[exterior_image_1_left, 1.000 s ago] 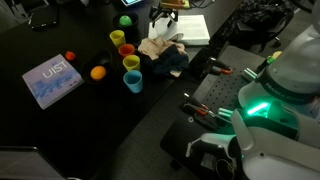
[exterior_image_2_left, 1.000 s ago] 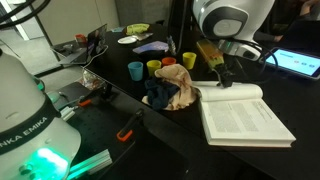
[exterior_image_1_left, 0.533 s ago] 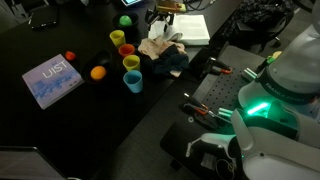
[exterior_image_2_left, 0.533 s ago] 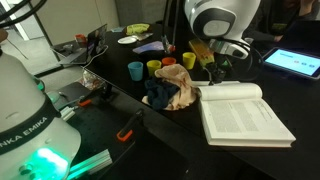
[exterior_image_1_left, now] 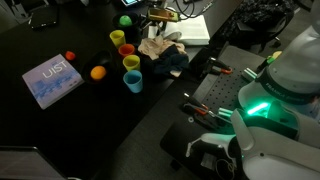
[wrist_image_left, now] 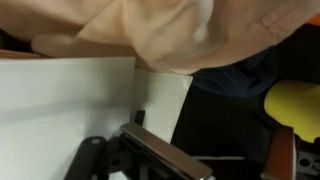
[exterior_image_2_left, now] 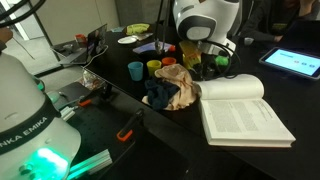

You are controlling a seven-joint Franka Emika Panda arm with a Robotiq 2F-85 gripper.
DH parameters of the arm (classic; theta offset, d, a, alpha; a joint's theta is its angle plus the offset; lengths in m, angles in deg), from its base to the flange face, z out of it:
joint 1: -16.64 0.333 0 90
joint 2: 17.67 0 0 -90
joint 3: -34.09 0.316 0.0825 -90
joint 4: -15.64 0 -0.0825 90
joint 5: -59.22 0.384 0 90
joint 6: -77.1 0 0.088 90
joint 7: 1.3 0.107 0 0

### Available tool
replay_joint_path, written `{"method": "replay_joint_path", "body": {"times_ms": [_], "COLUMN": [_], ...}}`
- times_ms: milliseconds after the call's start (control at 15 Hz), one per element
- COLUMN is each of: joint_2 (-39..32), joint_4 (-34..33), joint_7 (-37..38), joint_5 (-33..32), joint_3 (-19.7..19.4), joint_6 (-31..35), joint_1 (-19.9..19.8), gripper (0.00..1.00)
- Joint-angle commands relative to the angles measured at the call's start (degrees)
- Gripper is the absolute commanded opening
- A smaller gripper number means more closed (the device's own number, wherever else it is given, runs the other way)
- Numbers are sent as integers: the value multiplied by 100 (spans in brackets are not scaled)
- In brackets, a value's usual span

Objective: Open the book on the right

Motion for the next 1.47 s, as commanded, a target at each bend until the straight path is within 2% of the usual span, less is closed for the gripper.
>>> {"method": "replay_joint_path", "body": {"times_ms": [0,467,733,933,1400], "joint_2": [-207,-557,-703,-534,-276], "joint_4": [-14,-152,-186,-129,-101], "joint_7": [-435,-763,-745,-637,-514], "joint_5": [285,108,88,133,179], "joint_3": [517,1163,1233,1161,836], "joint_6": [811,1741,1942,1763,2084], "joint_1": [-341,-1004,-1143,-1090,-780], "gripper": [100,100,100,100,100]}}
